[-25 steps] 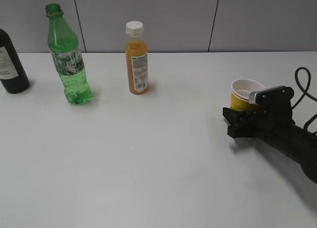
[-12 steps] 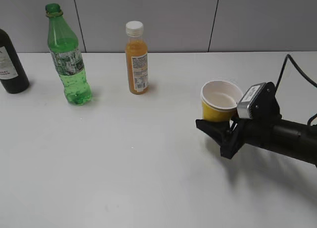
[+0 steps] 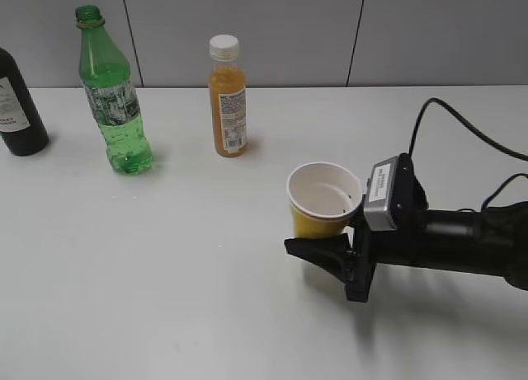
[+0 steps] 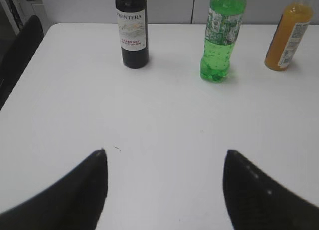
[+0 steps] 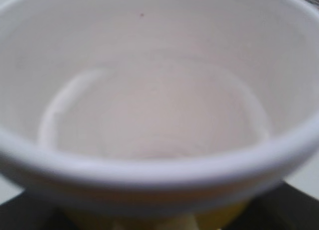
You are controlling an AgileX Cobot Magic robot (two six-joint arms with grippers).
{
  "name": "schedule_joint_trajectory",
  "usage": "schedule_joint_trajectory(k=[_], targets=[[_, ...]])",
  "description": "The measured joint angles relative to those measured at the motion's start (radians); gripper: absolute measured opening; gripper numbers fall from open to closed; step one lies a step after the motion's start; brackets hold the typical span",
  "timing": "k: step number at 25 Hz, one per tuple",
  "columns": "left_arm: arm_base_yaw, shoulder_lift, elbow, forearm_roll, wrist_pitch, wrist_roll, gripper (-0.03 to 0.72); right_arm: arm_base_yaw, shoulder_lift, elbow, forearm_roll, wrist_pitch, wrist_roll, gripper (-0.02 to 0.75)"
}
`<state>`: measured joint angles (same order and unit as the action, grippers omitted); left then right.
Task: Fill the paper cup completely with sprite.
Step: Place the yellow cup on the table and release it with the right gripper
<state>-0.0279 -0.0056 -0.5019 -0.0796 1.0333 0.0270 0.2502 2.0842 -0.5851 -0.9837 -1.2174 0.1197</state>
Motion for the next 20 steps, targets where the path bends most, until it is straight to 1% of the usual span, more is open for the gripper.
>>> schedule_joint_trajectory(k=[4, 10, 14, 18, 20], targets=[[0.000, 0.000, 0.000, 0.000, 0.000, 0.000, 0.552, 0.096, 0.000, -0.064, -0.003, 0.000, 0.029, 0.456], [0.000, 0.000, 0.000, 0.000, 0.000, 0.000, 0.552, 0.181, 0.007, -0.163, -0.011, -0.001, 0.089, 0.456], [0.000, 0.000, 0.000, 0.000, 0.000, 0.000, 0.552, 0.196, 0.059, -0.224, -0.038, -0.001, 0.170, 0.456], [0.000, 0.000, 0.000, 0.000, 0.000, 0.000, 0.552, 0.197, 0.123, -0.298, -0.114, 0.000, 0.234, 0.456], [0.000, 0.000, 0.000, 0.000, 0.000, 0.000, 0.552, 0.200, 0.151, -0.339, -0.132, 0.001, 0.256, 0.456]])
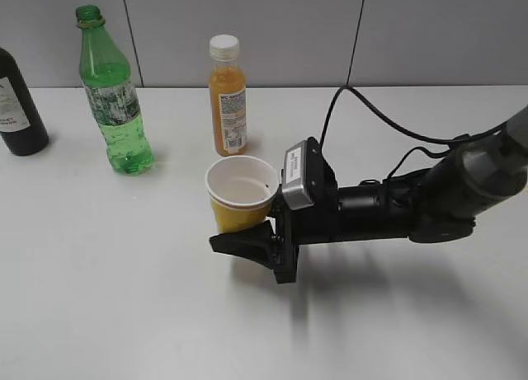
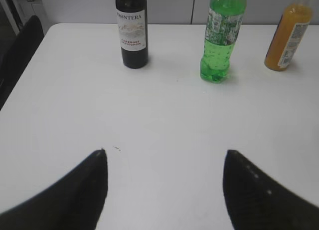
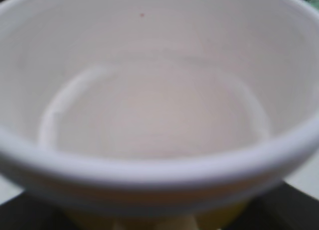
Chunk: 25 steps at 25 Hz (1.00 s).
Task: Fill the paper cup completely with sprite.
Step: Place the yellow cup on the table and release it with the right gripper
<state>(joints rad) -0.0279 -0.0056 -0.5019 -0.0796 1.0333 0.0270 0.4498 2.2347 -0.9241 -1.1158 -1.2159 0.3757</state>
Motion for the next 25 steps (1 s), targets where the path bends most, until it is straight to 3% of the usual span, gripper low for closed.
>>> schedule_joint_trajectory(k=[7, 25], targets=[[0.000, 0.000, 0.000, 0.000, 0.000, 0.000, 0.552, 0.023, 0.021, -0.077, -0.098, 0.112, 0.050, 0.456], [0.000, 0.000, 0.000, 0.000, 0.000, 0.000, 0.552, 0.031, 0.130, -0.155, -0.043, 0.138, 0.057, 0.456]])
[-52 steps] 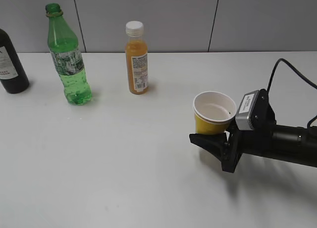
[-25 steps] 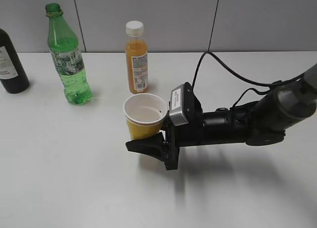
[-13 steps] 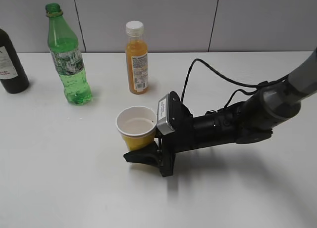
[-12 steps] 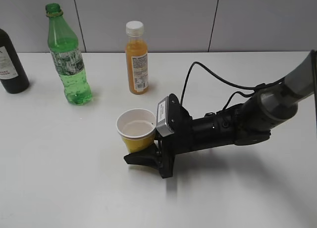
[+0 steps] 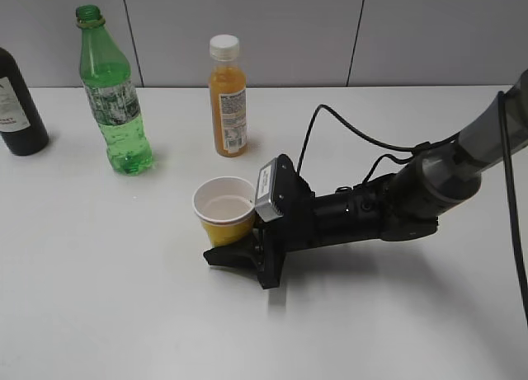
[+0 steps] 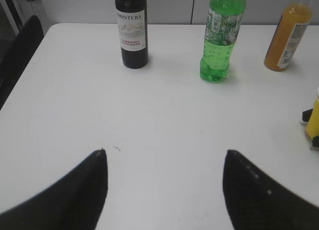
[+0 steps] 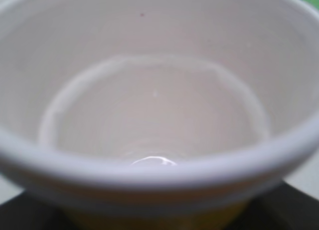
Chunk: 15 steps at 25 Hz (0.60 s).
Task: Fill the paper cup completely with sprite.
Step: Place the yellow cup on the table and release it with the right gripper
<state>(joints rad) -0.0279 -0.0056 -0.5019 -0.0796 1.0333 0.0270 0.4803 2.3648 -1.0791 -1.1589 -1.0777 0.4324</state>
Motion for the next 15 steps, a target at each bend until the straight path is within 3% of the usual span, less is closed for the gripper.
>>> schedule_joint_trajectory(k=[5, 11, 15], targets=[[0.000, 0.000, 0.000, 0.000, 0.000, 0.000, 0.552, 0.000, 0.013, 0.000, 0.009, 0.001, -0.001, 0.461], [0.000, 0.000, 0.000, 0.000, 0.000, 0.000, 0.552, 0.000, 0.013, 0.000, 0.018, 0.017, -0.004, 0.629], [0.000, 0.000, 0.000, 0.000, 0.000, 0.000, 0.552, 0.000, 0.013, 0.000, 0.019, 0.020, -0.015, 0.657]])
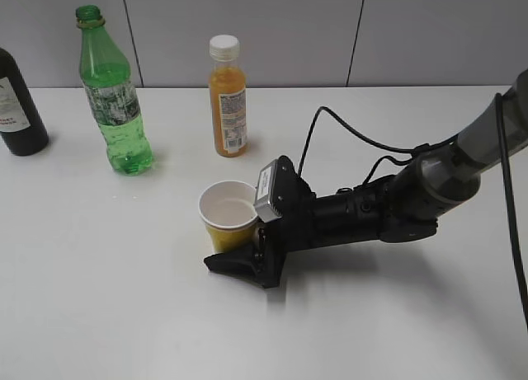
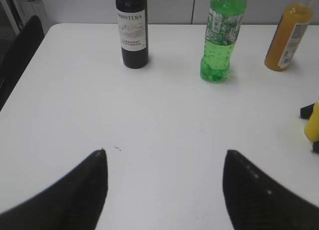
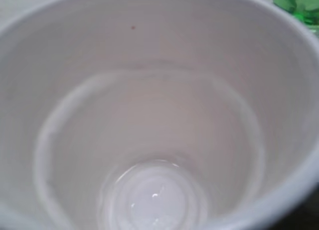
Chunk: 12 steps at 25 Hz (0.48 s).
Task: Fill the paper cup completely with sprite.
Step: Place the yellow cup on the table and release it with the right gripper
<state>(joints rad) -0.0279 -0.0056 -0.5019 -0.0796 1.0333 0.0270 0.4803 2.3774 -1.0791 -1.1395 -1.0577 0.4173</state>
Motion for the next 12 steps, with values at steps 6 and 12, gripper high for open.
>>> schedule_joint_trajectory(k=[6, 12], targets=[[0.000, 0.000, 0.000, 0.000, 0.000, 0.000, 0.552, -0.030, -0.029, 0.027, 0.010, 0.019, -0.002, 0.660], [0.000, 0.000, 0.000, 0.000, 0.000, 0.000, 0.552, -0.082, -0.072, 0.106, 0.011, 0.025, -0.003, 0.660]])
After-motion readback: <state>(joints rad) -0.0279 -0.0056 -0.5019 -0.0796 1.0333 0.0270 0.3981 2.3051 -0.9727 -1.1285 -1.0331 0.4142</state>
